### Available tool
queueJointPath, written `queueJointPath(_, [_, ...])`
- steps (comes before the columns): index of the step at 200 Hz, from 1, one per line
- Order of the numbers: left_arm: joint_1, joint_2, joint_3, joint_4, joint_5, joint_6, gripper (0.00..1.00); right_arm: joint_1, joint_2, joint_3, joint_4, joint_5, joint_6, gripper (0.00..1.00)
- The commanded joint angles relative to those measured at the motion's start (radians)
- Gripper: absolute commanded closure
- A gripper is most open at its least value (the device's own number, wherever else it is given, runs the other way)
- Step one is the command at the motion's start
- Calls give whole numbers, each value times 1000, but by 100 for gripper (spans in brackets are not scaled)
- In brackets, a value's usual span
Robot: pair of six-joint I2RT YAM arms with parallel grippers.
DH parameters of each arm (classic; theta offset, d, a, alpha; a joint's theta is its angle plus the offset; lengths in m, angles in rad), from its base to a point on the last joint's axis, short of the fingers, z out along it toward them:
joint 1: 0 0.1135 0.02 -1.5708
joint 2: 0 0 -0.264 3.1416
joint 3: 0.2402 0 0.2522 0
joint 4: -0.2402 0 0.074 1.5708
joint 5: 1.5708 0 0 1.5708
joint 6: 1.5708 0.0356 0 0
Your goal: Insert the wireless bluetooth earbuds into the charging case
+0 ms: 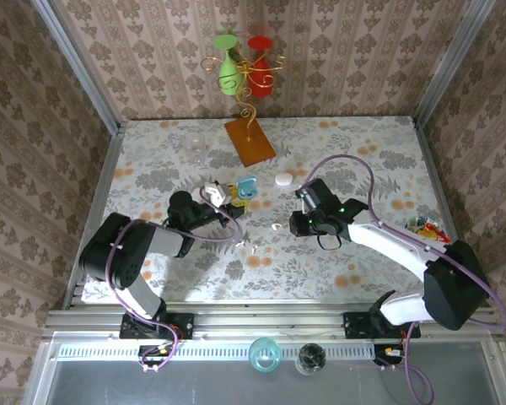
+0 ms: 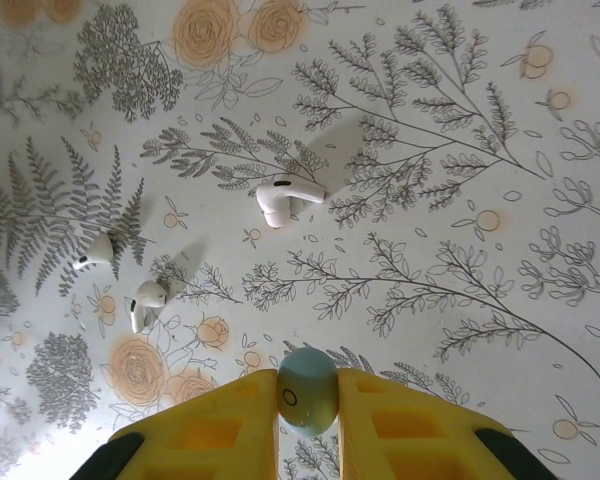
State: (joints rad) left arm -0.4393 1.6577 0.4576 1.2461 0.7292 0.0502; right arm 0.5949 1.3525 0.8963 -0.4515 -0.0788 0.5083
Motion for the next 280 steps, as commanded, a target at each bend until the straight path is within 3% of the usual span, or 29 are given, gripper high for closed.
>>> queueJointPath(1, [-10,17,29,18,27,27,66,-36,-35,-32,30,-81,12,79])
queueJointPath(90, [-110,61,66,19,53,35,66,-158,-107,-83,135,-292,54,80])
queueJointPath(189, [-148,107,120,26,103,19,66,-188,-112,-55,292,-488,155,81])
queueJointPath(280, [-172,112,142,27,138,0,66,-192,-20,66,280,-530,105,81])
